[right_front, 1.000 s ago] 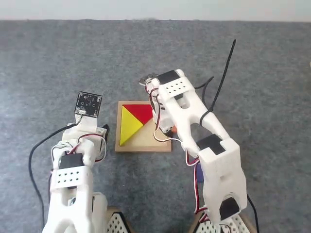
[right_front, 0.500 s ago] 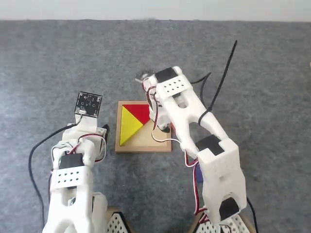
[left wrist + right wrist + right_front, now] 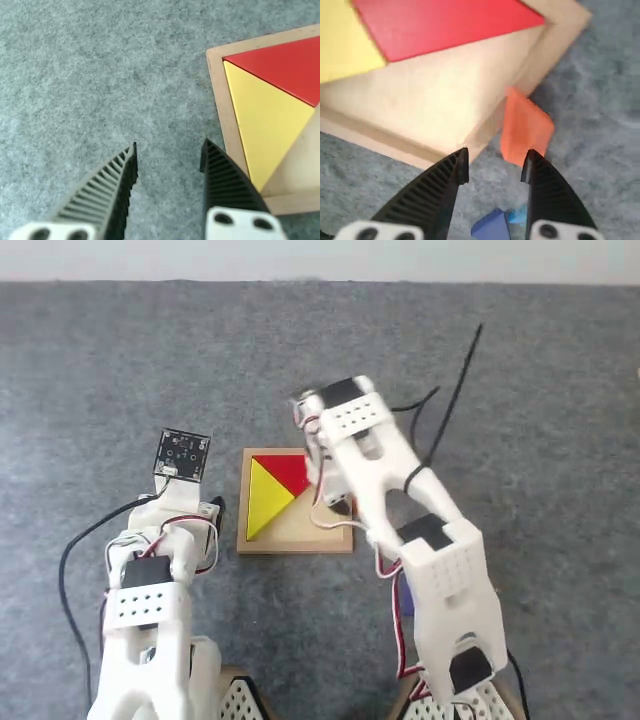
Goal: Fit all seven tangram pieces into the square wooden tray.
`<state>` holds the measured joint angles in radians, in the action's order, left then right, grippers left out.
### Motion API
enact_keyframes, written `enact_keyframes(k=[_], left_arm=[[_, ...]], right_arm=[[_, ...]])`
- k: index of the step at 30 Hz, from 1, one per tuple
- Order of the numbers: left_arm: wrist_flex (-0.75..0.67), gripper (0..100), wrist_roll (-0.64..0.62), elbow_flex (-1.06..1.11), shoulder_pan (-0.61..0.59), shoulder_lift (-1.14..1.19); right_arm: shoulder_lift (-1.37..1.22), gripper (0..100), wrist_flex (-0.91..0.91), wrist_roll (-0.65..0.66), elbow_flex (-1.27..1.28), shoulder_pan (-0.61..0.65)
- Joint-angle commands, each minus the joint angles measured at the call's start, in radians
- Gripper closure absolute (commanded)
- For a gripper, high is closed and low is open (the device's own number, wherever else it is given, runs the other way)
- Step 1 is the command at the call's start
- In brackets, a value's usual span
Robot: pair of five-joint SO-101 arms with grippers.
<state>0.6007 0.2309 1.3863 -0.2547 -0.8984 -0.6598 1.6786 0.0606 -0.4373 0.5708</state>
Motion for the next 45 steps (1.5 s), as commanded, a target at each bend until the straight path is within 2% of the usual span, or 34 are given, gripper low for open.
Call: enact_keyframes(k=[1,5,15,19,23,27,36,45], left_arm=[[0.009,79,0.012,-0.008,0.005,-0.031],[0.009,79,0.012,-0.008,0.005,-0.031],[0.009,79,0.012,-0.008,0.003,-0.031],[0.011,79,0.012,-0.008,0.003,-0.031],[0.011,79,0.012,-0.008,0.003,-0.031],[0.011,79,0.012,-0.008,0.003,-0.031],[0.011,79,0.012,-0.008,0.003,-0.031],[0.028,79,0.014,-0.010,0.003,-0.031]], right_arm=[[0.004,79.6,-0.038,0.006,-0.046,0.021],[-0.039,76.3,-0.059,0.017,-0.051,0.018],[-0.054,76.4,-0.047,0.089,-0.081,-0.048],[-0.004,76.4,0.001,0.147,-0.083,-0.101],[0.044,76.4,-0.005,0.150,-0.078,-0.137],[0.010,76.4,-0.056,0.103,-0.046,-0.104],[-0.025,76.4,-0.127,0.109,0.023,-0.067],[-0.021,76.4,-0.223,0.319,0.146,-0.027]])
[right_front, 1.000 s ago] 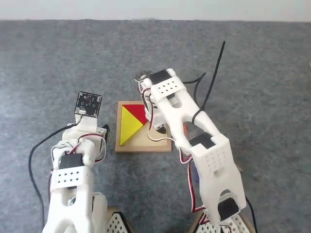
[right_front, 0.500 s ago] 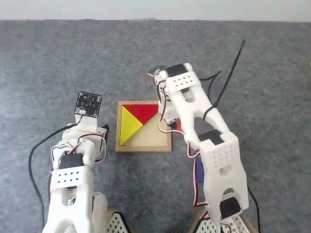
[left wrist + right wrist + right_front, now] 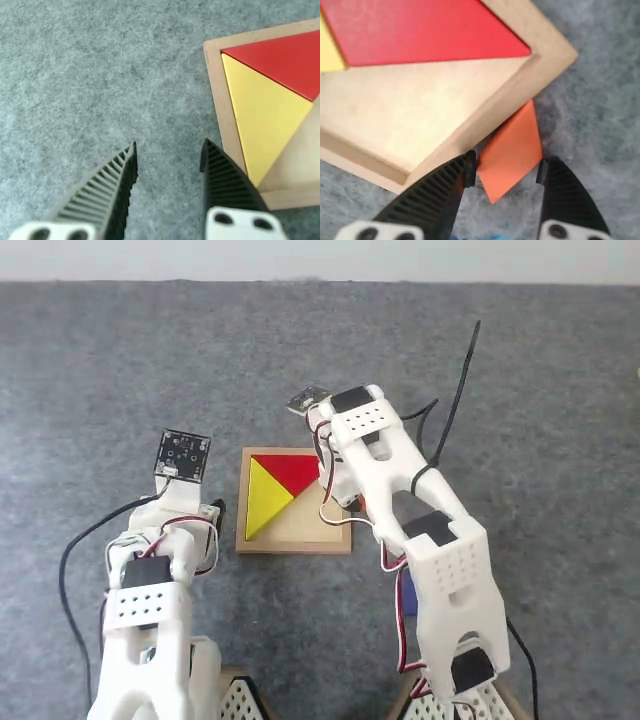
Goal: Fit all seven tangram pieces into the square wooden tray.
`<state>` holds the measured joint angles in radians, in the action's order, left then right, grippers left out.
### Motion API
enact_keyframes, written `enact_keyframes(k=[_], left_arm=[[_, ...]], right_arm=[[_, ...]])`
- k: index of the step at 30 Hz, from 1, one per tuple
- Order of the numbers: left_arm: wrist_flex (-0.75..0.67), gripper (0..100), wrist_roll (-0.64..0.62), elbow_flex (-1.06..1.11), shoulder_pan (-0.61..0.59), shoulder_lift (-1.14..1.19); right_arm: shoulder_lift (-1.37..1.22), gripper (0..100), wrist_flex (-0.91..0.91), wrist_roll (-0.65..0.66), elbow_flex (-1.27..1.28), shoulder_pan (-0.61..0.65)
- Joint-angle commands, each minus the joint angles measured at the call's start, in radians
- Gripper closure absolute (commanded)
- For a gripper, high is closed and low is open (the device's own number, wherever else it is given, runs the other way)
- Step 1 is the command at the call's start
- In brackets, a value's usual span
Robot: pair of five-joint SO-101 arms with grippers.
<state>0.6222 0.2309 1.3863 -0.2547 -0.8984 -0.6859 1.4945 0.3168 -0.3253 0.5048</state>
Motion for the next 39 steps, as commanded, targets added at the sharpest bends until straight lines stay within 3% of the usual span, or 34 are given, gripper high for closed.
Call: enact_keyframes(k=[1,9,15,18,28,35,39], left_arm=[[0.006,79,0.014,-0.010,0.003,-0.031],[0.006,79,0.014,-0.010,0.003,-0.031],[0.006,79,0.014,-0.010,0.003,-0.031],[0.006,79,0.014,-0.010,0.003,-0.031],[0.006,79,0.014,-0.010,0.003,-0.031],[0.006,79,0.014,-0.010,0.005,-0.031],[0.006,79,0.012,-0.012,0.003,-0.031]], right_arm=[[0.004,76.4,-0.045,0.089,0.038,0.039],[0.013,77.0,-0.073,0.252,0.104,0.041],[0.094,99.8,-0.094,0.245,0.104,-0.022],[0.170,95.6,-0.074,0.244,0.110,-0.044],[0.378,98.6,0.022,0.167,0.112,-0.051],[0.458,98.7,0.039,0.153,0.157,-0.139],[0.526,98.7,0.002,0.149,0.295,-0.056]])
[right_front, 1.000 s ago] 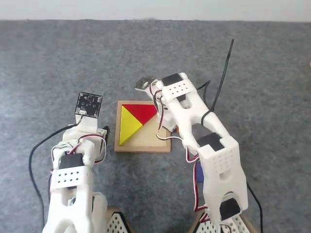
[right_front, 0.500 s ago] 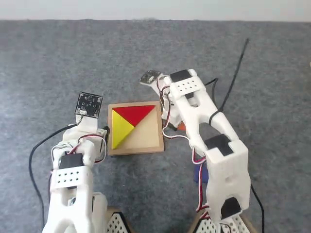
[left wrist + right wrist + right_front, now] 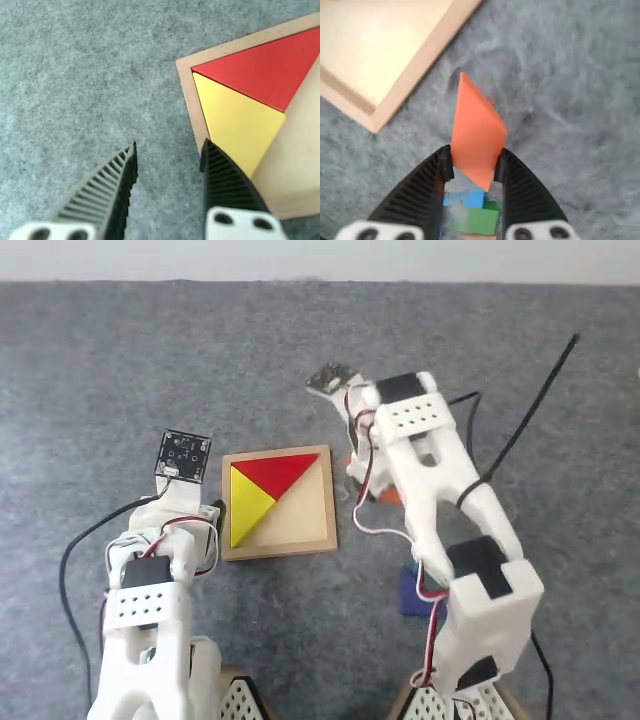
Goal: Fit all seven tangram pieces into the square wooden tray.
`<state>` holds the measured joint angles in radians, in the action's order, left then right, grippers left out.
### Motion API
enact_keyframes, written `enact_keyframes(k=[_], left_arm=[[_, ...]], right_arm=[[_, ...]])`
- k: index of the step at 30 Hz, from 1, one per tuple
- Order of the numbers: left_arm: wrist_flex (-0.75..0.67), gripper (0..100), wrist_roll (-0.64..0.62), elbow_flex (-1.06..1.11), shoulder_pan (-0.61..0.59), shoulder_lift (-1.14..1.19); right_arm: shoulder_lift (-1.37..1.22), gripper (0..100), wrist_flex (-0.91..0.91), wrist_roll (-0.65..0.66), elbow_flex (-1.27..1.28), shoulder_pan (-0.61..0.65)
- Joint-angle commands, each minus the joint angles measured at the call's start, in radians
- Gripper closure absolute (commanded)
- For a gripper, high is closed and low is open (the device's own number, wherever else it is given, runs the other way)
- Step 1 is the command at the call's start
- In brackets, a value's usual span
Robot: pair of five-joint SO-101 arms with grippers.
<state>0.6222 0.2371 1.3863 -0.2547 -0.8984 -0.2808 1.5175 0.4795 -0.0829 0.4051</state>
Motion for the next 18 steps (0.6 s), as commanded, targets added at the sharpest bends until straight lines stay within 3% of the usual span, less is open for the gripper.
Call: enact_keyframes(k=[1,7,11,15,18], left_arm=[[0.006,79,0.005,-0.012,0.003,-0.031],[0.005,79,0.002,-0.013,0.002,-0.031],[0.005,79,0.000,-0.015,0.002,-0.031],[0.005,79,0.002,-0.015,0.002,-0.031],[0.005,79,0.005,-0.015,0.002,-0.031]], right_arm=[[0.142,98.7,-0.033,-0.014,0.083,0.070],[0.283,98.7,-0.090,-0.014,0.222,0.262],[0.291,98.6,-0.231,-0.023,0.313,0.366],[0.277,98.0,-0.331,-0.040,0.417,0.383],[0.259,91.6,-0.355,-0.032,0.482,0.380]])
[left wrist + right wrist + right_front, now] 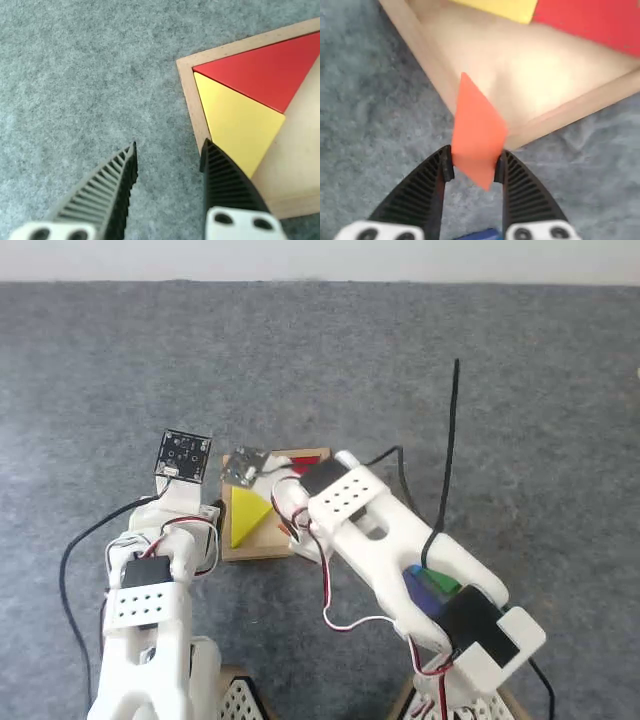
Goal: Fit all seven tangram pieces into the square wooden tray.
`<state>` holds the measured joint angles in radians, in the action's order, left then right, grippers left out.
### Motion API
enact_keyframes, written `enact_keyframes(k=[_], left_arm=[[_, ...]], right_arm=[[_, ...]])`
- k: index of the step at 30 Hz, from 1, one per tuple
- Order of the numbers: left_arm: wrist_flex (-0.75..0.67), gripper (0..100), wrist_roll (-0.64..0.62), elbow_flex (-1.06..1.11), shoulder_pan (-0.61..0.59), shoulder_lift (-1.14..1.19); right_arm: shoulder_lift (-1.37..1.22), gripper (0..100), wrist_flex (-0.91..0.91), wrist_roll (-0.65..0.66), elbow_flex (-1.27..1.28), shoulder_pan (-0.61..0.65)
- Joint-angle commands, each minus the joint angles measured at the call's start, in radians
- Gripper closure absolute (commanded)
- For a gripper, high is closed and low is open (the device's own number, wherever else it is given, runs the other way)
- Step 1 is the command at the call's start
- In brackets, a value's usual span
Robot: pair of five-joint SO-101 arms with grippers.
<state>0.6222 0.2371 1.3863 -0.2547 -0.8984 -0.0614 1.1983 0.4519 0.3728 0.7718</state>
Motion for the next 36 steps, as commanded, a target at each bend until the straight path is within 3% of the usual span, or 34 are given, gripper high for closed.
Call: enact_keyframes(k=[1,6,12,17,23,27,36], left_arm=[[0.005,79,0.005,-0.015,0.002,-0.031],[0.006,79,0.005,-0.015,0.002,-0.031],[0.006,79,0.005,-0.015,0.002,-0.031],[0.006,79,0.005,-0.015,0.002,-0.031],[0.006,79,0.005,-0.015,0.002,-0.031],[0.005,79,0.005,-0.015,0.002,-0.031],[0.006,79,0.000,-0.027,-0.046,-0.031]], right_arm=[[0.031,88.3,-0.054,0.009,0.046,0.013],[-0.005,73.5,-0.136,0.074,0.095,-0.001],[0.079,64.2,-0.117,0.141,0.104,-0.041],[0.303,60.0,-0.087,0.204,0.183,-0.028],[0.654,59.9,-0.110,0.279,0.456,0.019],[0.800,60.1,-0.274,0.338,0.686,0.056],[0.817,60.1,-0.665,0.457,0.968,0.044]])
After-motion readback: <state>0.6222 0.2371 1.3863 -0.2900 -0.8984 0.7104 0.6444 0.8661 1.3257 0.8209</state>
